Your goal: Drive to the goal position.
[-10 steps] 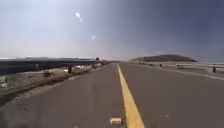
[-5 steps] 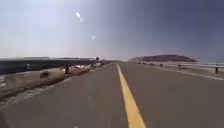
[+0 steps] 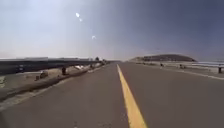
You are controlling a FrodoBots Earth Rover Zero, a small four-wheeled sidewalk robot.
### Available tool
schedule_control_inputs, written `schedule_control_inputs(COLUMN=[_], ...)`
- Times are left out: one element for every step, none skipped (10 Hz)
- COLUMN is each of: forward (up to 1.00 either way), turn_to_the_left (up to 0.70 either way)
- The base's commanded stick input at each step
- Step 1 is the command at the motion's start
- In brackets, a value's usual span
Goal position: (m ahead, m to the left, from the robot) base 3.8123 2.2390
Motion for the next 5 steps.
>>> schedule_control_inputs(forward=[0.5,0.5,0.5,0.5,0.5], turn_to_the_left=[0.0,0.0,0.0,0.0,0.0])
